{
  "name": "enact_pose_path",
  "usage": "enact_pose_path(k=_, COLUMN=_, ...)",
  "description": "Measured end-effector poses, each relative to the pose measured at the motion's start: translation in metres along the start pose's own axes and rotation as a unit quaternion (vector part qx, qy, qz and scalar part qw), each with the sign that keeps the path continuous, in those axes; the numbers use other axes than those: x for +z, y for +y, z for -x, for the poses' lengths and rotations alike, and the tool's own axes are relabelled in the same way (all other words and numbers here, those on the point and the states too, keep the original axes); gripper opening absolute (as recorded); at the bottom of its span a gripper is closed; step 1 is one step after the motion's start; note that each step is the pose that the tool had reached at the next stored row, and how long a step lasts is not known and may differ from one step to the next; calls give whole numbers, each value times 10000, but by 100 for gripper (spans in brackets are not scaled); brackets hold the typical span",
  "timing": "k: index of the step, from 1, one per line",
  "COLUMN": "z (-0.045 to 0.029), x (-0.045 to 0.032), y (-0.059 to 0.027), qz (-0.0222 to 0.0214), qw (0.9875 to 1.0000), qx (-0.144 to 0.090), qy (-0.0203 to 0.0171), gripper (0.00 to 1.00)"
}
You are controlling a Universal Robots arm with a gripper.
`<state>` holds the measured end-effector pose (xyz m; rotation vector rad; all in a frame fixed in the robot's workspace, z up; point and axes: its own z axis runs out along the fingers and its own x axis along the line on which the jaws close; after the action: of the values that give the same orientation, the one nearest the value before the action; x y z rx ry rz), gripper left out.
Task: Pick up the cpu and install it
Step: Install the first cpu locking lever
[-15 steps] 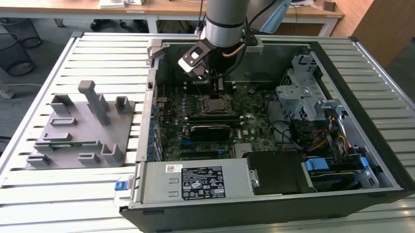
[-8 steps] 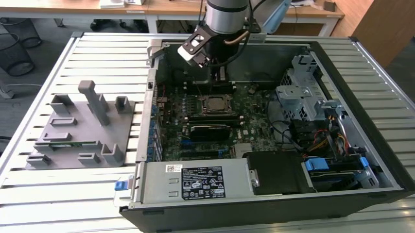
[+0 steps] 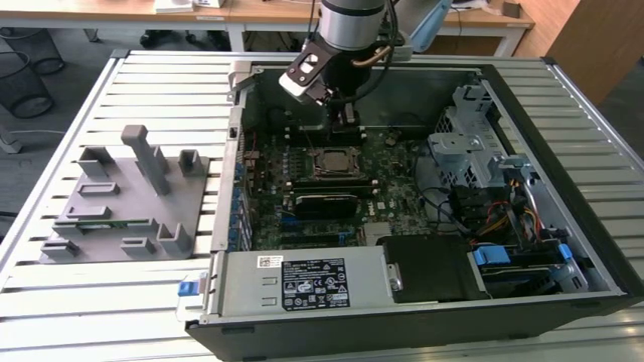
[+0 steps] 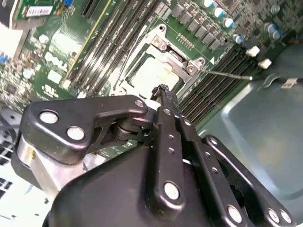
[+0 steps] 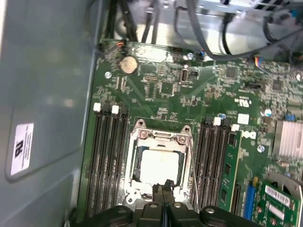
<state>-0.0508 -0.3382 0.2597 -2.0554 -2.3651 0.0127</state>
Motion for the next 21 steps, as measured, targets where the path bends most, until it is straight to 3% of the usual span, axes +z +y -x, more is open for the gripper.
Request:
enact_pose_path(k=6, z=0, x=0, y=0, qz=-1, qw=9985, qx=-542, qy=-6, gripper=11)
enact_pose_path(k=11, z=0, x=1, y=0, qz=-1, qw=9950, qx=-998, qy=-12, gripper=11)
enact_pose_path(k=15, z=0, x=2, y=0, qz=-1, qw=9908, qx=-1355, qy=-16, gripper=11)
enact_pose_path(k=21, z=0, x=4, y=0, qz=-2, qw=9819, qx=-1896, qy=-22, gripper=11)
